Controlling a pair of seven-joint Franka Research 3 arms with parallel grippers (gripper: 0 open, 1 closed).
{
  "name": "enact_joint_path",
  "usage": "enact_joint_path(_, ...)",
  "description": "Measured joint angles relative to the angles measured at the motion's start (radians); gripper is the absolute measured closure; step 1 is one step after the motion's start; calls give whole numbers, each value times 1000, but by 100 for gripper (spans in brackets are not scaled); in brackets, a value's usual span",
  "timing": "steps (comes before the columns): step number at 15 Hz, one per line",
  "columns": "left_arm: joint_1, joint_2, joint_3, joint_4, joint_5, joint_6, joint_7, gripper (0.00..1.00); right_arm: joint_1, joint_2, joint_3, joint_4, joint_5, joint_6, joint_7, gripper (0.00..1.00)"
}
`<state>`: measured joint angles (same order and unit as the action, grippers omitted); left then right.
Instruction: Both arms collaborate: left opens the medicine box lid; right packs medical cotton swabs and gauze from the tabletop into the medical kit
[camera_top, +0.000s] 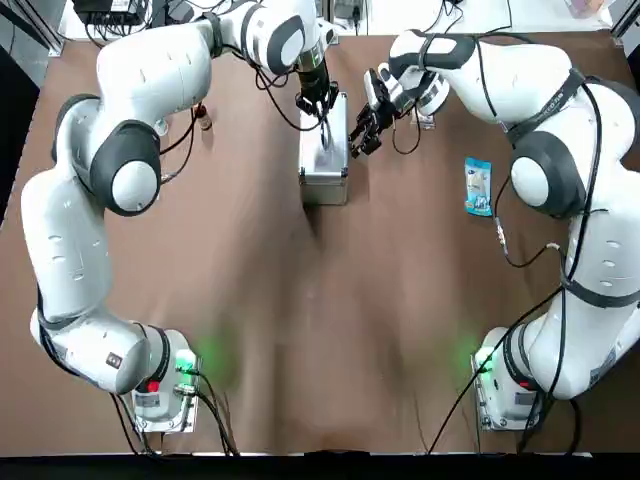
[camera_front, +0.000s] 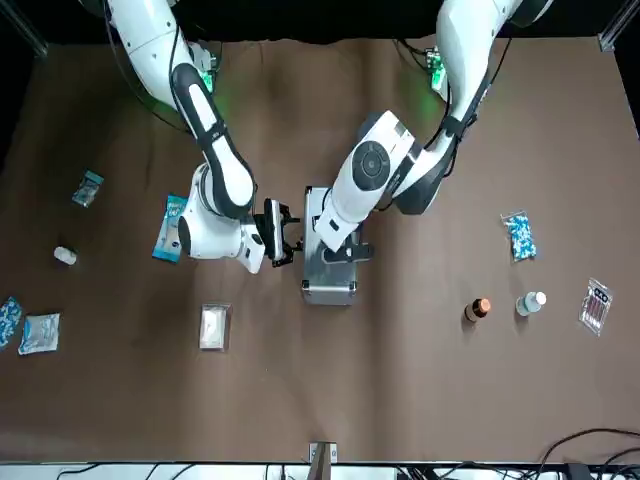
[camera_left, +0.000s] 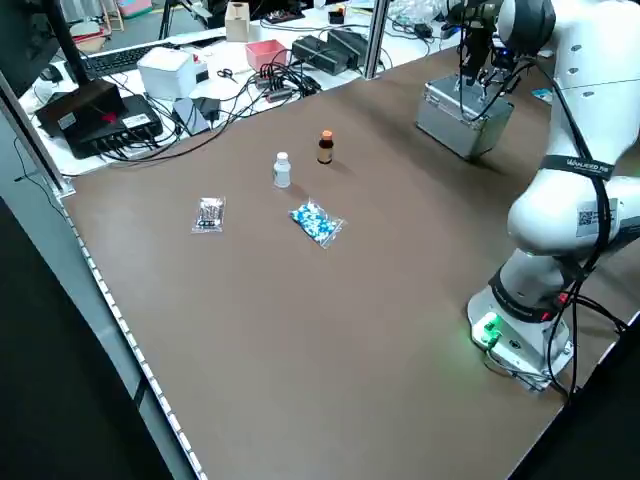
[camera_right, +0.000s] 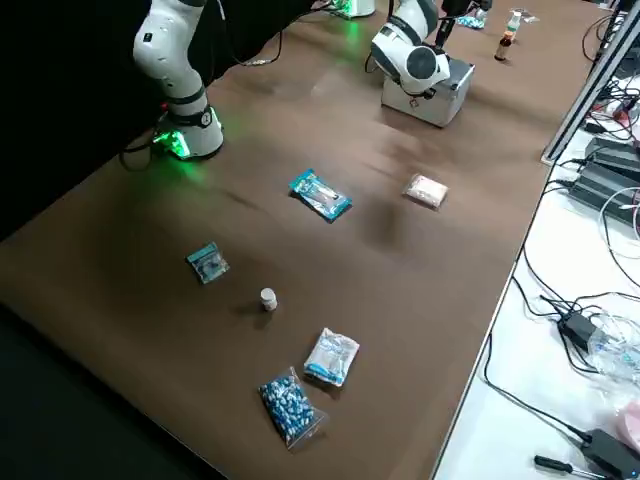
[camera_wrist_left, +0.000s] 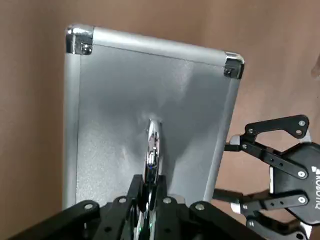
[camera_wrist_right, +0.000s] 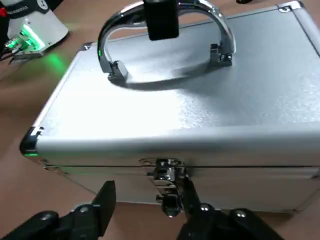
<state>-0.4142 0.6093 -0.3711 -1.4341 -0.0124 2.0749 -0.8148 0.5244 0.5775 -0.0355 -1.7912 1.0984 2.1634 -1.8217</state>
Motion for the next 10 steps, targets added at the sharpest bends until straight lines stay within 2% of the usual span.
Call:
enact_joint_path(5, 0, -1, 0, 0, 1, -1, -1, 85, 7, 3, -1, 0, 0, 21, -3, 42)
enact_joint_path(6, 0, -1, 0, 0, 1, -2, -1, 85, 7, 3, -1, 0, 0, 27, -4, 49)
enact_joint_path(8, 0, -1, 1, 2, 2, -6, -1, 85, 8, 3, -2, 0, 0, 29, -4, 53)
enact_joint_path(9, 0, -2, 1, 4, 4, -11, -2, 85, 8, 3, -3, 1, 1, 38, -5, 62)
enact_joint_path(10, 1, -7, 3, 12, 6, -31, -5, 85, 8, 6, -3, 5, 5, 53, -12, 79)
